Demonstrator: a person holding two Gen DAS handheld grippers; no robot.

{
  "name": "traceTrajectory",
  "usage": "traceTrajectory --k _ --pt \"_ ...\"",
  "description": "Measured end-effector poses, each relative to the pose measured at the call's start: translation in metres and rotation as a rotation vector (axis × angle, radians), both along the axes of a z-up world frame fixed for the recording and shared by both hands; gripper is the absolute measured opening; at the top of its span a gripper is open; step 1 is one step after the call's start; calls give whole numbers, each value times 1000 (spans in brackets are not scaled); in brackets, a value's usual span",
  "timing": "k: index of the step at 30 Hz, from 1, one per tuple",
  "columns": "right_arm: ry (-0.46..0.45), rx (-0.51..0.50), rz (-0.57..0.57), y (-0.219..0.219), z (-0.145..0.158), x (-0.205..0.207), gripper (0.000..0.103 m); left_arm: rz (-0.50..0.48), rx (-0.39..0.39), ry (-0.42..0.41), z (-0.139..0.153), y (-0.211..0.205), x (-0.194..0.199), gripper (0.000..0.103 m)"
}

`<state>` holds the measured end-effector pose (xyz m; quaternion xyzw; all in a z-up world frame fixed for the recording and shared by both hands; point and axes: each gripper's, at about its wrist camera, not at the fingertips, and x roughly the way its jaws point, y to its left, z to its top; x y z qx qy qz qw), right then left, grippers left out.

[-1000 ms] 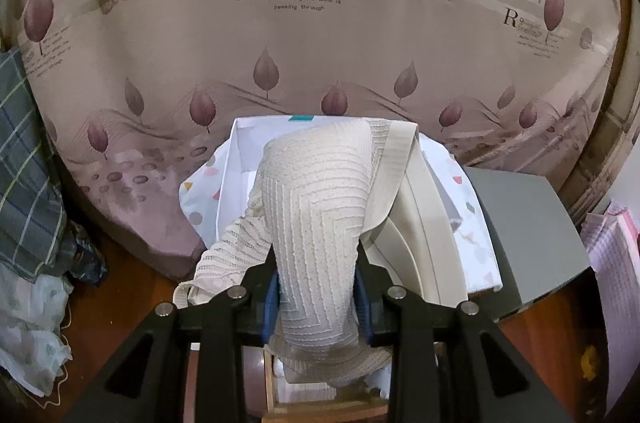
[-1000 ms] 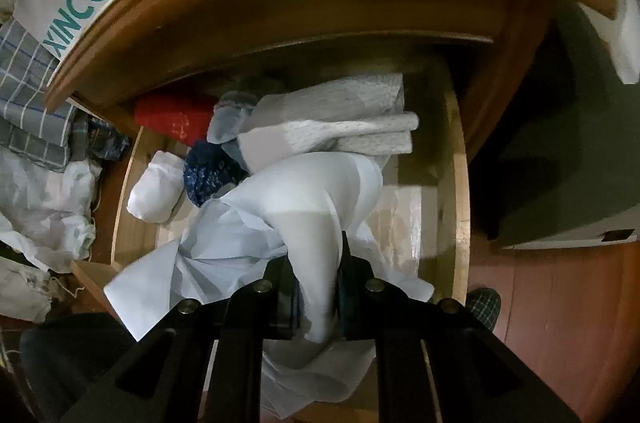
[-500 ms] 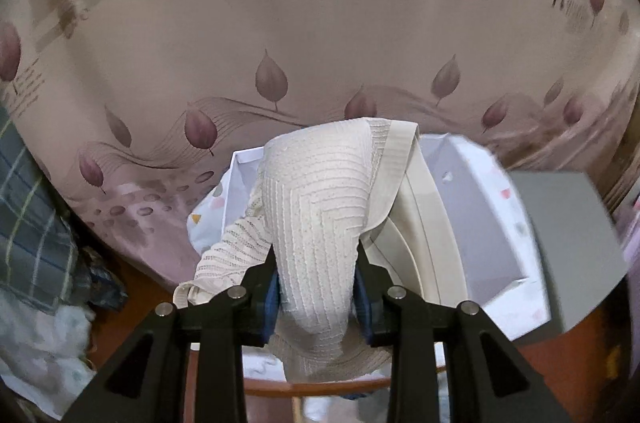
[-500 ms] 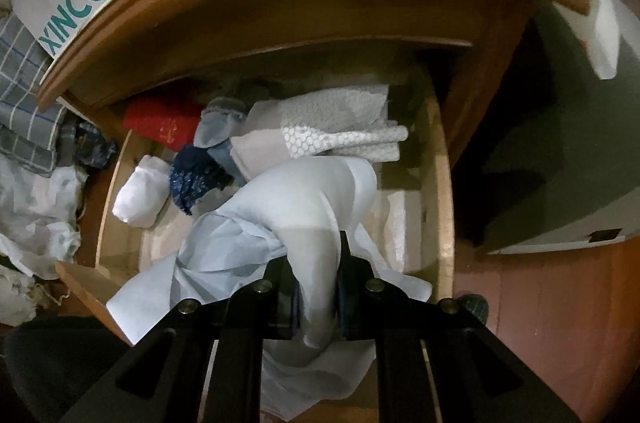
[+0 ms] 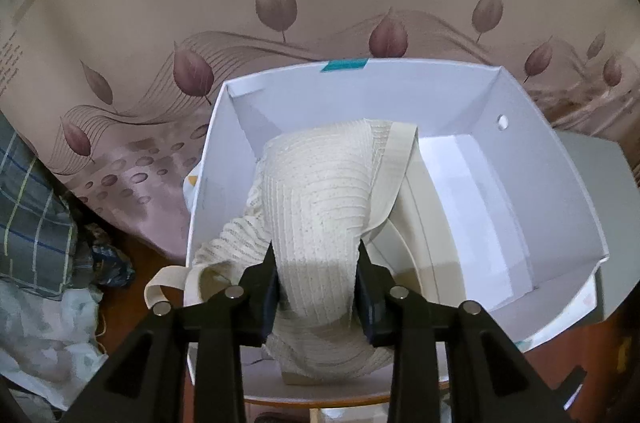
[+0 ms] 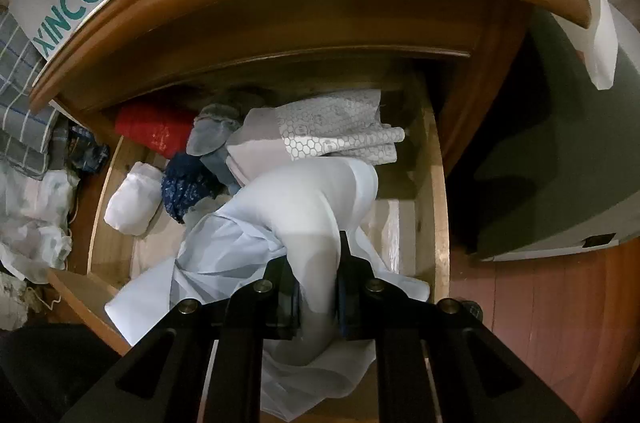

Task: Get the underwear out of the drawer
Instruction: 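Drop cream underwear into the white box with left gripper while right lifts white cloth, then carry white cloth toward the white box with right gripper while left returns to drawer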

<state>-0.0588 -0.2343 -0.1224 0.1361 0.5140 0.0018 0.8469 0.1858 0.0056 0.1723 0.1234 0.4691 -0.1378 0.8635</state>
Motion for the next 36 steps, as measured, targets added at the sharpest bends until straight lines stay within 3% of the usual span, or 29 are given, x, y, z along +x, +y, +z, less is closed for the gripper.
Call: traceTrajectory --k 4,15,20,26,36 --pt "3 -1 0 0 0 0 12 11 10 26 -11 -1 2 37" --pt "21 9 4 0 -3 2 12 0 15 48 -18 -10 -1 62" --pt "20 14 2 0 -3 1 12 12 13 13 -6 -7 -7 65" --pt "10 38 -8 -3 -1 0 12 29 -60 -17 17 11 -26 66" --pt "-19 86 -11 -12 10 -5 12 19 -74 -115 34 48 -105 66"
